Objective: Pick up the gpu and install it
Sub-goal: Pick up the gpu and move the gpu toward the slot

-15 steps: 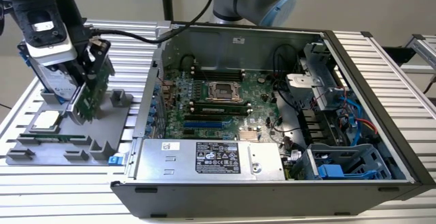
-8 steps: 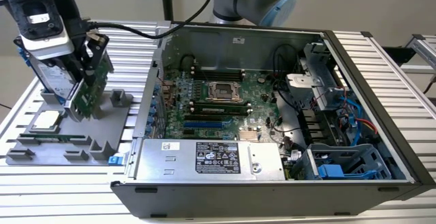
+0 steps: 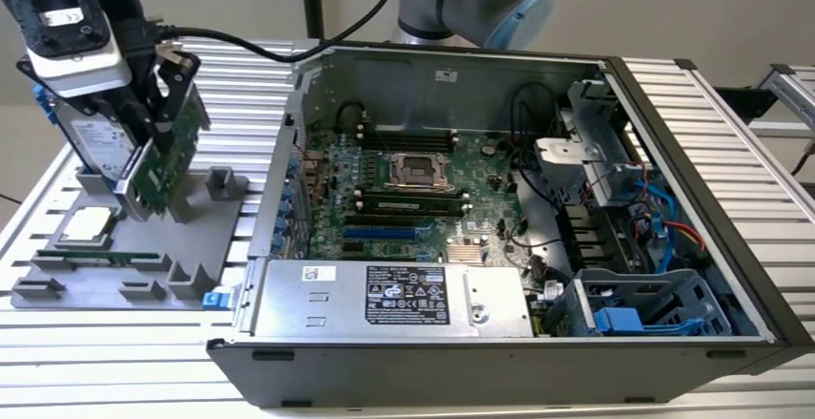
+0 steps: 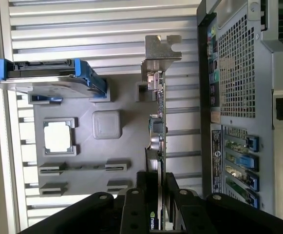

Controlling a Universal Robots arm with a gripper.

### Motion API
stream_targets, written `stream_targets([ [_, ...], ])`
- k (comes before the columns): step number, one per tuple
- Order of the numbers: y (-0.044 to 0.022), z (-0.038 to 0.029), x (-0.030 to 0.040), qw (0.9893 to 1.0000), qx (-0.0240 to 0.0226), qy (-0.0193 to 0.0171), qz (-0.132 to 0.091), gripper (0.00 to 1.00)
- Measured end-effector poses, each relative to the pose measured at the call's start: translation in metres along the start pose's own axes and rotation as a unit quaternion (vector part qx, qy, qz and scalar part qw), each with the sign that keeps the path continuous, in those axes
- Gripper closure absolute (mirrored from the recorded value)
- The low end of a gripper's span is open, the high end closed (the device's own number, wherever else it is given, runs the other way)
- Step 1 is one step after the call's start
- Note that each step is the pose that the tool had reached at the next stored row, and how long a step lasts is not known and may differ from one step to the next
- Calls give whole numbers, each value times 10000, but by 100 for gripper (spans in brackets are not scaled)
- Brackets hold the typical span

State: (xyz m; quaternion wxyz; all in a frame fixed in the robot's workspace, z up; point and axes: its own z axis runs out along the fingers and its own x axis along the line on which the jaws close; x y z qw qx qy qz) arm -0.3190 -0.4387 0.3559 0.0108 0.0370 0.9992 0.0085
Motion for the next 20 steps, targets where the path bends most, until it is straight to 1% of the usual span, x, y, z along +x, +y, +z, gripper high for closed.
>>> stream_targets([
  [8,2,-107,-2,10000,0,0,0,100],
  [20,4,-251,-5,10000,0,0,0,100],
])
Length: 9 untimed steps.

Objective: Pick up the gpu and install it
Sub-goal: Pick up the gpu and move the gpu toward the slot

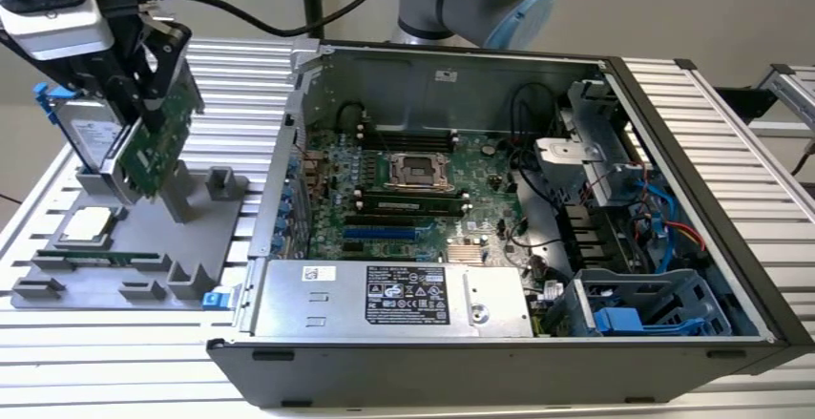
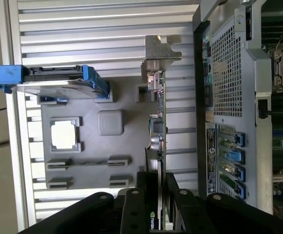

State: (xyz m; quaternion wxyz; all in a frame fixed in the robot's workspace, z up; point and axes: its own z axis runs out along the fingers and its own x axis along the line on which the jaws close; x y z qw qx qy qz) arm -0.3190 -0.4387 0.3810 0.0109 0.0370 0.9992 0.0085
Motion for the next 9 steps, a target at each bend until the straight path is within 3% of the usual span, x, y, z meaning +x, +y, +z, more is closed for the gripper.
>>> stream_targets([
  [9,2,-103,-2,10000,0,0,0,100],
])
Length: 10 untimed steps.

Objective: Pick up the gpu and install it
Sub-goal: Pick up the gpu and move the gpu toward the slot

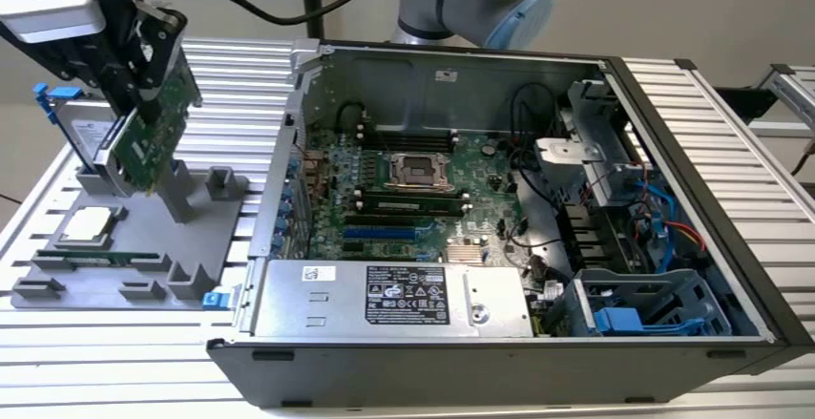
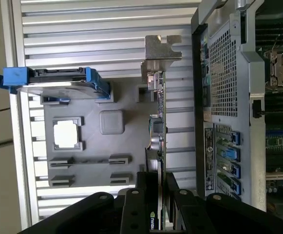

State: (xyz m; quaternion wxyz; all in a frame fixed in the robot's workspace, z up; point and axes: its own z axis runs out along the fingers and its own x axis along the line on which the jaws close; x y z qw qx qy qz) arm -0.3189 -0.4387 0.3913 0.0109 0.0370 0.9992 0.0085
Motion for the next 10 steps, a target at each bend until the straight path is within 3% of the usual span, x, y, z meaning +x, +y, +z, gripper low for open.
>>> stream_targets([
  [10,2,-111,-2,10000,0,0,0,100],
])
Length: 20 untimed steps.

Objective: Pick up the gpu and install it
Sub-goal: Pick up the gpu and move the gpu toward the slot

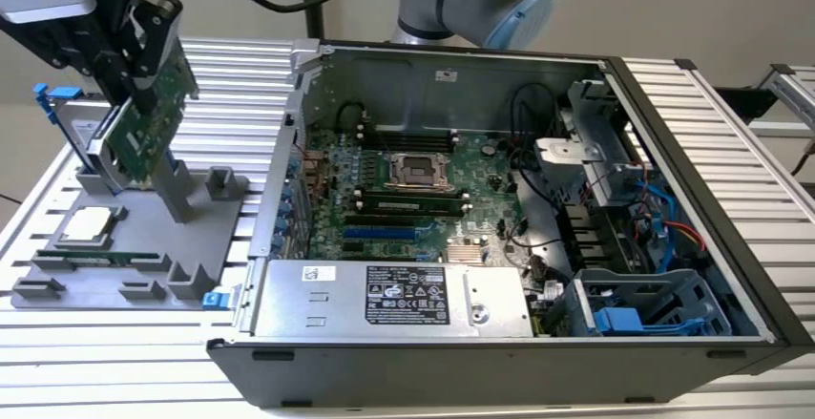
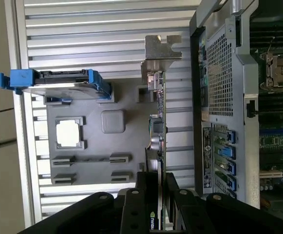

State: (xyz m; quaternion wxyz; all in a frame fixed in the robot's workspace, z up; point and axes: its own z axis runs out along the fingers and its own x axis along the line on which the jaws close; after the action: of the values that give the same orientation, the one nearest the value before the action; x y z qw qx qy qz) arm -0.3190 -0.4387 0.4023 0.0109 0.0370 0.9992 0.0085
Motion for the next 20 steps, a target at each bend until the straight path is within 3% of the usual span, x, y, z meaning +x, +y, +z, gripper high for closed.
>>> stream_targets([
  [20,3,-185,-4,10000,0,0,0,100],
])
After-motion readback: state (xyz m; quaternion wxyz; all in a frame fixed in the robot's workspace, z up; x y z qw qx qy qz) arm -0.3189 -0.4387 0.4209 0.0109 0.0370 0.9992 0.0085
